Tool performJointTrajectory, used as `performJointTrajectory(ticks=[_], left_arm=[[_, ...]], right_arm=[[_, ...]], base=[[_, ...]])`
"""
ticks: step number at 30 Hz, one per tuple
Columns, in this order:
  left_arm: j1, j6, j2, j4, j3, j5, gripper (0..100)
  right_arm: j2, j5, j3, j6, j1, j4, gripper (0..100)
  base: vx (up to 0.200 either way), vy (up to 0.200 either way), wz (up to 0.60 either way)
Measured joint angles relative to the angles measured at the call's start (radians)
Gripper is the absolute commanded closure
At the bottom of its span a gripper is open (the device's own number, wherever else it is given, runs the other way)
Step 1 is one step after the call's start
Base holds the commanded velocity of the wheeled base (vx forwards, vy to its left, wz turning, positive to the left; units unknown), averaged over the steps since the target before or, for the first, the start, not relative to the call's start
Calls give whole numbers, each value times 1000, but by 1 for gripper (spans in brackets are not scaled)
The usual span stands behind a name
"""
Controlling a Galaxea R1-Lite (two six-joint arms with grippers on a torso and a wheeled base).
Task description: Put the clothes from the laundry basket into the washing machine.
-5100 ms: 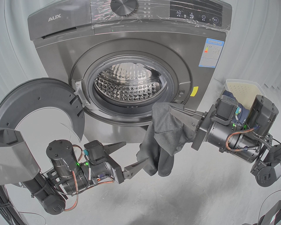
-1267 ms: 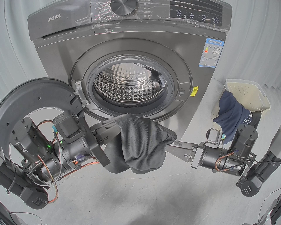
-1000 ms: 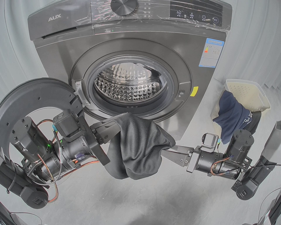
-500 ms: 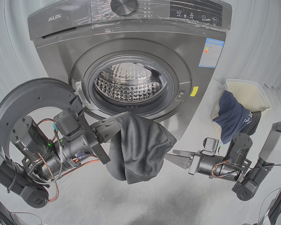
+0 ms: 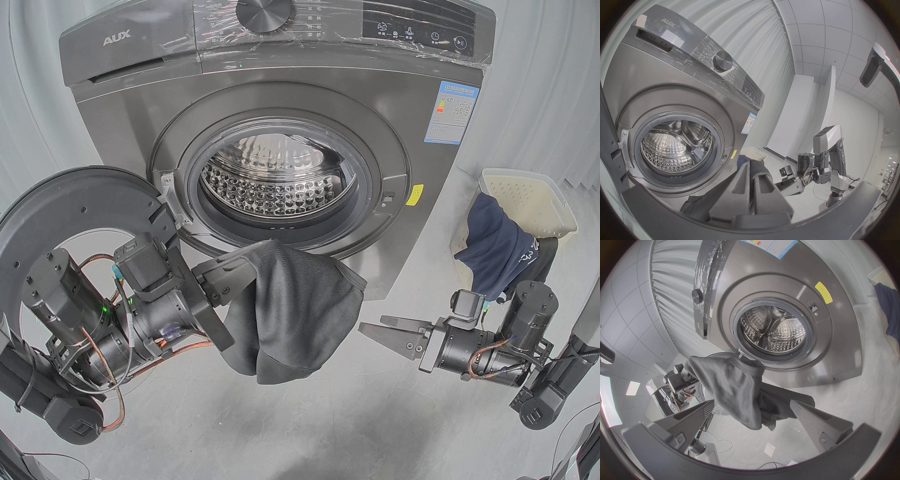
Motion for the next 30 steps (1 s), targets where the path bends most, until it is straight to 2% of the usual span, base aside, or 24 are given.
performJointTrajectory(ticks=[7,12,13,17,22,30], left_arm=[[-3,0,-1,0,0,2,100],[-6,0,-3,0,0,4,100],[-7,0,-3,0,1,4,100],[-7,0,-4,0,6,5,100],[-2,0,-1,0,9,6,100],[16,-1,25,2,10,18,100]], right_arm=[[12,-8,-66,11,15,0,0],[59,-15,-158,74,35,0,0],[68,-18,-175,87,40,0,100],[94,-59,-225,112,63,-1,100],[100,-67,-233,116,81,-1,100],[-6,-83,-184,112,95,1,100]], base=[[0,0,0],[0,0,0],[0,0,0],[0,0,0],[0,0,0],[0,0,0]])
